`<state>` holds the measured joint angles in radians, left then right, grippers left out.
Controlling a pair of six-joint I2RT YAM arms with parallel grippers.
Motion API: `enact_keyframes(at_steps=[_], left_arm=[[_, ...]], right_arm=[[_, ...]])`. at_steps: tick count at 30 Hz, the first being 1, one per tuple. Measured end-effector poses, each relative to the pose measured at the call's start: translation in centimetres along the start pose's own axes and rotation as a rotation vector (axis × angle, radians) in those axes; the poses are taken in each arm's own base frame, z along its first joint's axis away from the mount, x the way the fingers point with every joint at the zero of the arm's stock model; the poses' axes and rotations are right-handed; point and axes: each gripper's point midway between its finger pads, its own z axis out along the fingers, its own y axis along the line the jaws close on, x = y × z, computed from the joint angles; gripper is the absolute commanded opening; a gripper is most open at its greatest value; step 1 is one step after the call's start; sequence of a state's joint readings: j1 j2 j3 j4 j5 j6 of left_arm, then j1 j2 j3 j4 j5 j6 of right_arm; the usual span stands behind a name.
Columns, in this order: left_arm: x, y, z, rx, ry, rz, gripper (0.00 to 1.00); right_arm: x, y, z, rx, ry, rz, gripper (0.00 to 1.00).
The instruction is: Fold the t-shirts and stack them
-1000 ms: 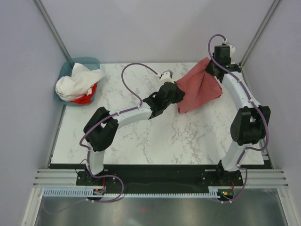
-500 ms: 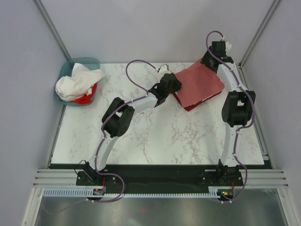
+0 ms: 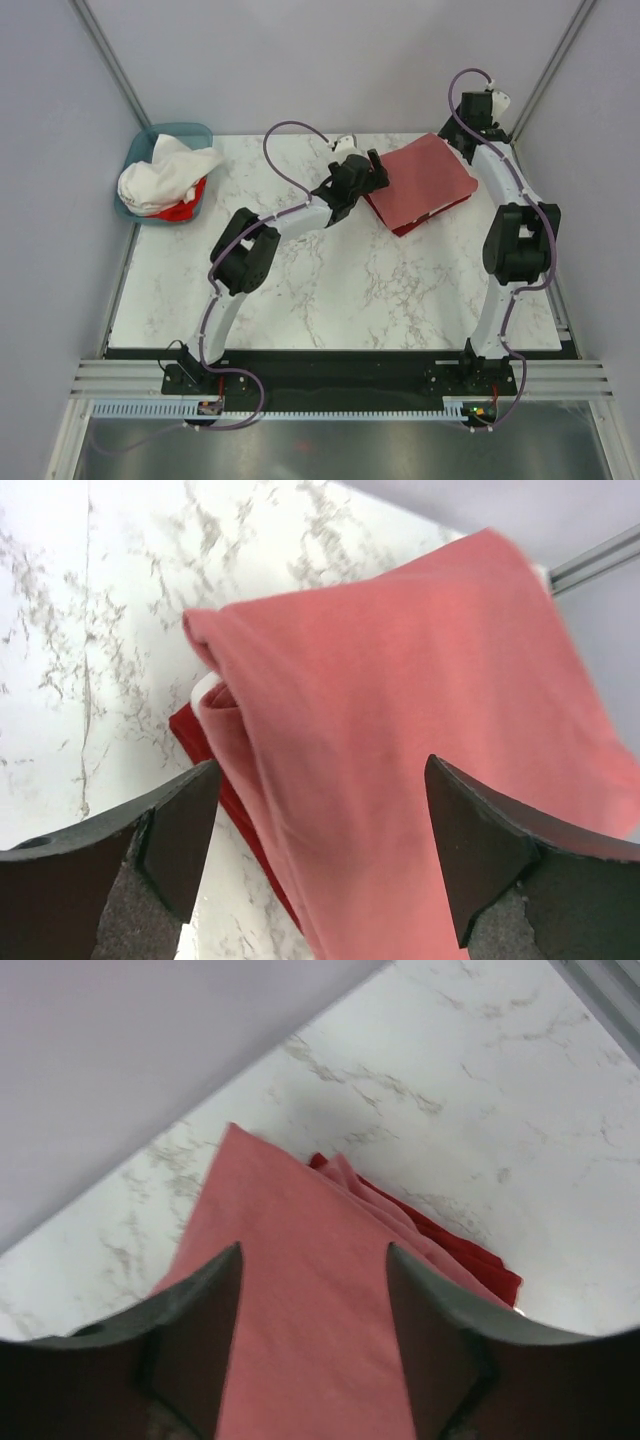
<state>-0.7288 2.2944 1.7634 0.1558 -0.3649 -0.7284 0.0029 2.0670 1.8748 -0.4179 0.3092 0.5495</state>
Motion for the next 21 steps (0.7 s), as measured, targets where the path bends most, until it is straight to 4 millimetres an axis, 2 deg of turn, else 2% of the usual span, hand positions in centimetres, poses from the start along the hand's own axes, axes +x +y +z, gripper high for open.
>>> enact_keyframes(at_steps=[2,3,6,9,11,14,15,17,21], left_arm=[[-1.3,-0.9,-1.0,0.023,-0.011,-0.010,0.84],[-2.1,-1.6,-1.4,0.041,-0.019,-0.019,0.84],[-3.1,-3.4,-2.2,0.109,-0.014,-0.041,0.76],[-2.6,-4.5,-2.5,0.165,0.017,-0.045,0.72],[-1.8,-5.0,-2.4,0.194,0.047,-0.040,0.72],[-1.1,-5.7,-0.9,0.223,0.072,-0.041,0.68],[-0.7,-6.1,0.0,0.241,0.082,-0.045,0.66],[0.6,-5.5,1.5,0.249,0.118,-0.068,0.65],[3.4,-1.3,3.7,0.187,0.205,-0.122,0.65]], right_arm=[[-0.7,0.9,-1.5,-0.065,-0.021,0.032,0.55],[-0.9,1.4,-2.1,-0.104,-0.030,0.054,0.47],[0.3,2.8,-2.7,-0.244,-0.012,0.145,0.40],[3.7,2.4,-1.0,-0.355,0.056,0.264,0.37],[7.0,0.8,0.9,-0.396,0.118,0.353,0.34],[10.6,-1.0,4.5,-0.454,0.195,0.477,0.32],[11.3,-0.9,5.5,-0.509,0.211,0.522,0.32],[10.6,-1.0,5.8,-0.559,0.197,0.554,0.33],[9.8,-0.3,5.7,-0.630,0.171,0.569,0.36]])
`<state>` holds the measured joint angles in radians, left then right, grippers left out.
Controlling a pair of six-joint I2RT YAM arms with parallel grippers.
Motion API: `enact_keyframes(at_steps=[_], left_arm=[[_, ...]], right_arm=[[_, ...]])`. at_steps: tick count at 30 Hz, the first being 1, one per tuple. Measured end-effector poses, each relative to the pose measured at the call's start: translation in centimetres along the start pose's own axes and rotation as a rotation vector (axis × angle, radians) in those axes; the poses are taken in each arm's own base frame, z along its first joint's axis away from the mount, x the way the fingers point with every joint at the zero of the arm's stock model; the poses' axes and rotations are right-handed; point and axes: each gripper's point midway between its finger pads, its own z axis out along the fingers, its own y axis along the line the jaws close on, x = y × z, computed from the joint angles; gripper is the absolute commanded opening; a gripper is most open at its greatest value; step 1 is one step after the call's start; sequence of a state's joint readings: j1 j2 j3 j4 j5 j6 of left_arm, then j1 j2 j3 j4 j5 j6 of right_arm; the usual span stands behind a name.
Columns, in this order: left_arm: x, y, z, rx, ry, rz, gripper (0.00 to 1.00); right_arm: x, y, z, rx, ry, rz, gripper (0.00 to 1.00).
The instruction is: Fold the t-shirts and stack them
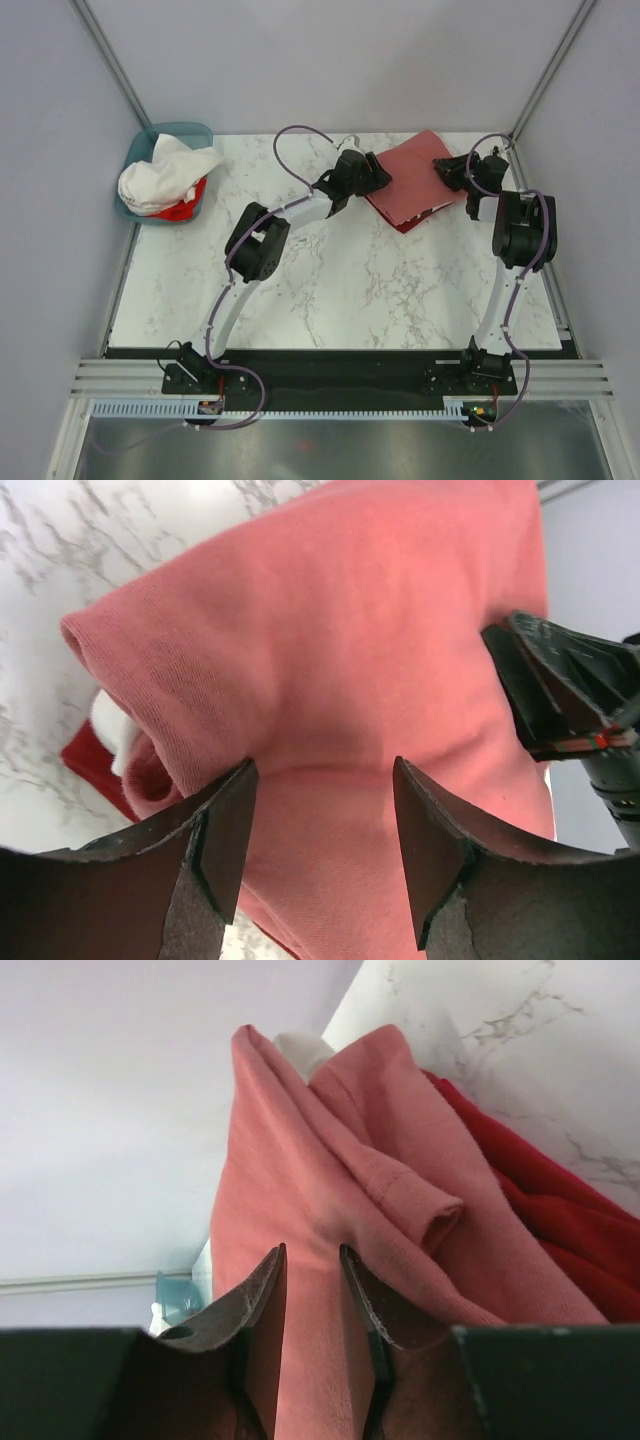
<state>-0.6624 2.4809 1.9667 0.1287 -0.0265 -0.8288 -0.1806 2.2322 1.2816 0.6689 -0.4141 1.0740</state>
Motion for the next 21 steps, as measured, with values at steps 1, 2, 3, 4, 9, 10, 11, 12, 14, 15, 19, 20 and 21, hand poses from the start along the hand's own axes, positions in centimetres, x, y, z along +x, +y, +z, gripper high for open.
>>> enact_keyframes(at_steps=[1,2,3,4,9,10,11,12,14,15,19,20,21], left_arm=[[0.1,0.6,0.1,-0.005,0.010,-0.011,0.65],[0.0,0.8,0.2,-0.006,0.011,-0.015,0.65],[-0.2,0.8,0.1,-0.006,0.007,-0.016,0.65],[-0.4,0.8,-0.1,-0.007,0.003,-0.016,0.65],[-0.8,0.9,-1.8,-0.030,0.001,-0.005,0.68],[-1.0,0.8,-2.0,-0.032,-0.003,-0.002,0.70],[-1.2,0.6,-2.3,-0.031,-0.006,0.004,0.70],[-1.5,0.4,-2.6,-0.032,-0.013,0.009,0.71],[-2.2,0.2,-3.4,-0.033,-0.021,0.017,0.73],[-2.5,0.0,-3.9,-0.032,-0.025,0.019,0.75],[-4.4,-0.5,-6.5,-0.025,-0.043,0.013,0.76],[-5.0,-0.5,-7.2,-0.026,-0.047,0.010,0.76],[-5.7,-0.4,-7.9,-0.022,-0.054,0.005,0.76]], right_arm=[[0.0,0.2,0.0,-0.007,0.001,-0.002,0.37],[0.0,0.5,0.0,-0.014,0.000,-0.008,0.41],[0.1,0.8,0.0,-0.017,0.001,-0.015,0.42],[0.1,1.1,-0.2,-0.015,0.002,-0.030,0.43],[-0.2,5.2,-2.1,-0.024,-0.004,-0.104,0.43],[-0.4,6.8,-2.8,-0.047,-0.014,-0.118,0.43],[-0.4,8.3,-3.5,-0.071,-0.021,-0.132,0.43],[-0.4,9.5,-3.9,-0.095,-0.025,-0.143,0.43],[0.6,12.1,-4.9,-0.150,-0.020,-0.167,0.43],[1.5,13.0,-5.2,-0.175,-0.009,-0.176,0.43],[6.2,12.5,-5.7,-0.198,0.069,-0.165,0.43],[7.2,11.6,-5.7,-0.188,0.091,-0.150,0.43],[8.3,10.3,-5.7,-0.175,0.111,-0.128,0.43]])
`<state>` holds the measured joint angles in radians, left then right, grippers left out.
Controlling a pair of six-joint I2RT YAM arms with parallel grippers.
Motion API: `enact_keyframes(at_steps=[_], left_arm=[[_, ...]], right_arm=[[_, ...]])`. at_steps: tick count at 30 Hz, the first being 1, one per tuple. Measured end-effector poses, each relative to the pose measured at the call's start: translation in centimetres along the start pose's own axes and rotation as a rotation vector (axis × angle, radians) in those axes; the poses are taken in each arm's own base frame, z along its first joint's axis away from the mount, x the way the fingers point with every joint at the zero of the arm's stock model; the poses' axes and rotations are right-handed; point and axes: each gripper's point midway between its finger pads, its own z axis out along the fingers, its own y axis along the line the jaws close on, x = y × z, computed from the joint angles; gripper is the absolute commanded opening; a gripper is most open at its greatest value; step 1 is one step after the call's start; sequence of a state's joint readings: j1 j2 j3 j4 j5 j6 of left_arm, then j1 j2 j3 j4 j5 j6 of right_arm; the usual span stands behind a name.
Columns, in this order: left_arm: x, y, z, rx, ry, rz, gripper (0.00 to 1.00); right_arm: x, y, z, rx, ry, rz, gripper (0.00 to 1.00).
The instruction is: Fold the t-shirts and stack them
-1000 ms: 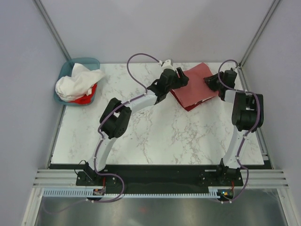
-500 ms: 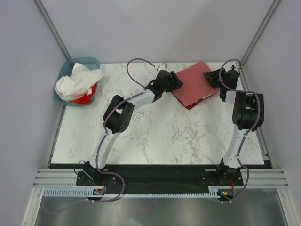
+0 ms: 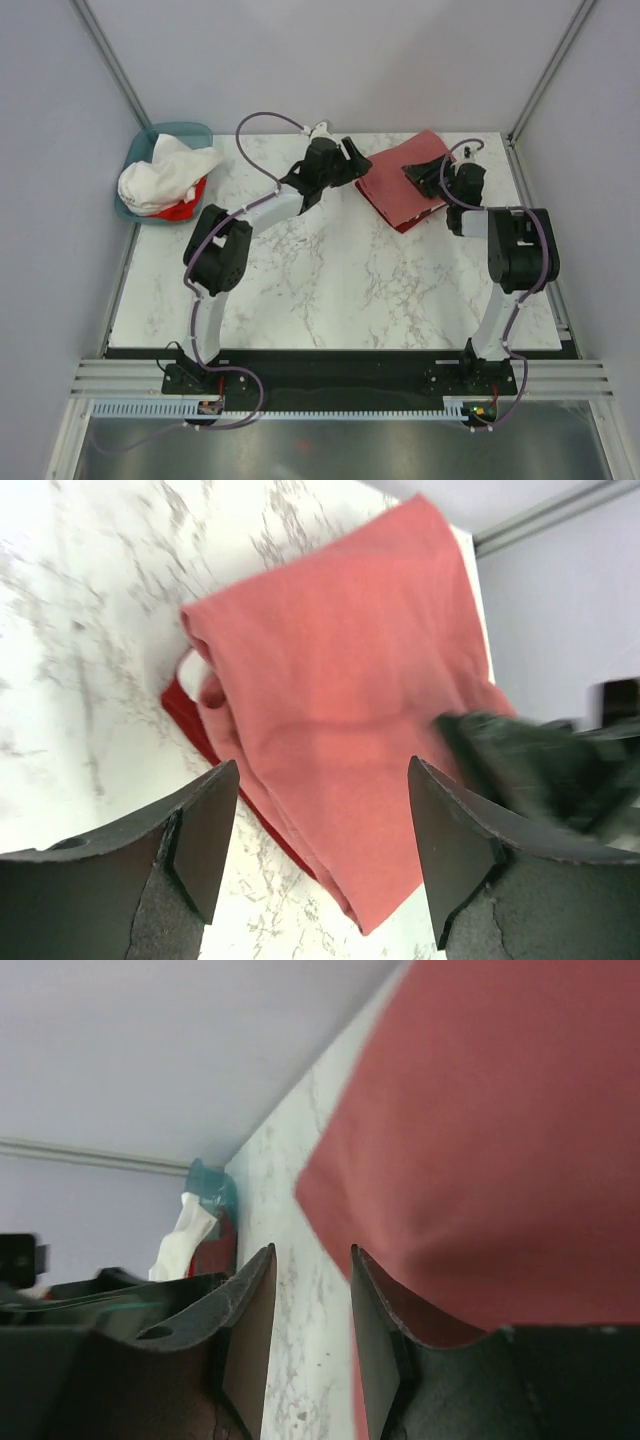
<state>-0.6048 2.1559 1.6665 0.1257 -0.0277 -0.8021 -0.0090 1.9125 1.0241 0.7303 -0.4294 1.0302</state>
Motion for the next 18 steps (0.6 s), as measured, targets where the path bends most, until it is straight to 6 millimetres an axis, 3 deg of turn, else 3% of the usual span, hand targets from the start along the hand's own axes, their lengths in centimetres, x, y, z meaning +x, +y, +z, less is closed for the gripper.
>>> enact_keyframes(at_steps=[5,9,12,14,15,18], left_arm=[[-3.5,1.9,-2.4,-0.019,-0.047,-0.027,0.77],[-4.1,3.2,-3.3,-0.037,-0.050,-0.045,0.80],[-3.2,3.3,-3.8,-0.035,-0.026,-0.043,0.87],[-2.5,3.4,-4.7,-0.038,-0.013,-0.041,0.91],[-2.2,3.5,-5.3,-0.039,-0.007,-0.041,0.93],[-1.4,3.7,-7.5,-0.039,-0.001,-0.039,1.00]], right_arm=[[3.5,-7.1,1.1,0.074,0.048,0.134,0.44],[2.7,-6.2,1.7,0.024,0.031,0.133,0.48],[2.6,-5.8,1.6,0.035,0.037,0.116,0.60],[2.3,-4.7,1.1,0.059,0.042,0.075,0.81],[2.1,-3.8,0.8,0.062,0.043,0.051,0.98],[1.3,-0.3,-0.9,0.092,0.027,-0.059,0.98]])
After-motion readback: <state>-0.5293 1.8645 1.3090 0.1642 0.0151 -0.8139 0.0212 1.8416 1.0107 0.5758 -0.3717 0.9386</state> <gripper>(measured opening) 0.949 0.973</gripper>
